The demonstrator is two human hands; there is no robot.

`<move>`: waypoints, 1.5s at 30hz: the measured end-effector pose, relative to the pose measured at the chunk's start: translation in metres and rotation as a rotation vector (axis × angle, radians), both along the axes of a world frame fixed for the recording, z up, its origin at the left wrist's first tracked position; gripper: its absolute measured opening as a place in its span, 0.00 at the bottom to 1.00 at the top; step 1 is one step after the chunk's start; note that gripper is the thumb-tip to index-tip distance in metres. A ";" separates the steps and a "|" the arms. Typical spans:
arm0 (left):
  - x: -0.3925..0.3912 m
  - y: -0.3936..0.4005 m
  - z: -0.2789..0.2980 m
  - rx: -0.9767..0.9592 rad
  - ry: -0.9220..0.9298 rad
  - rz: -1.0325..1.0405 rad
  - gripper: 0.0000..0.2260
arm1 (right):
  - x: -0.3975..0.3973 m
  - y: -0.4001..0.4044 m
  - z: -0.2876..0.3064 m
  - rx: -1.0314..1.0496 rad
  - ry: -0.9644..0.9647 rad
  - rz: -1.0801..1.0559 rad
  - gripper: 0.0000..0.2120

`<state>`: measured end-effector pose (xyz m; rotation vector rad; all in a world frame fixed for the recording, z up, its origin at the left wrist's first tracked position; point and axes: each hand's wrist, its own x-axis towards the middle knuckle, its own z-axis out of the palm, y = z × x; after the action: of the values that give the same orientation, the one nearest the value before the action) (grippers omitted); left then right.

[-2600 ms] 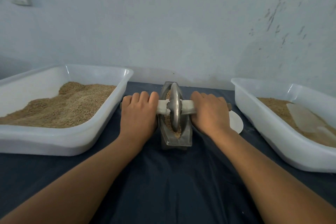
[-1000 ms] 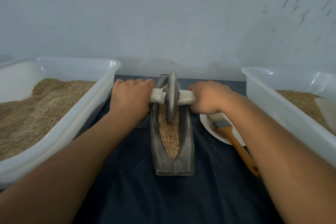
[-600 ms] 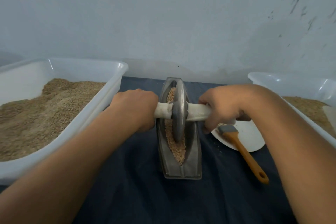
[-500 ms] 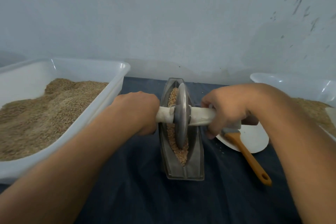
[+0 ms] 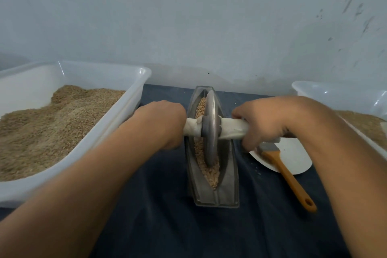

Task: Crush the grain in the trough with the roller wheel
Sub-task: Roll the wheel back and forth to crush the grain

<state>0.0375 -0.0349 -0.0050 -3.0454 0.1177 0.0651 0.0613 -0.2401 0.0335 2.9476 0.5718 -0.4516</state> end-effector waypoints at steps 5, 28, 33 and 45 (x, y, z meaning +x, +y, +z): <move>0.017 0.004 -0.013 -0.016 -0.142 0.030 0.11 | 0.021 -0.002 -0.014 0.071 -0.144 0.042 0.17; 0.077 0.001 -0.032 0.103 -0.624 -0.040 0.06 | 0.092 -0.010 -0.064 0.265 -0.581 0.021 0.17; 0.070 0.002 -0.038 0.077 -0.648 -0.044 0.06 | 0.084 -0.008 -0.065 0.215 -0.542 -0.007 0.10; 0.021 0.002 -0.047 0.006 -0.672 -0.036 0.12 | 0.040 -0.003 -0.054 0.151 -0.445 -0.028 0.08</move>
<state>0.0582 -0.0327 -0.0522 -2.8704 0.1168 -0.9373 0.1013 -0.2431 -0.0208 3.0496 0.5247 0.2564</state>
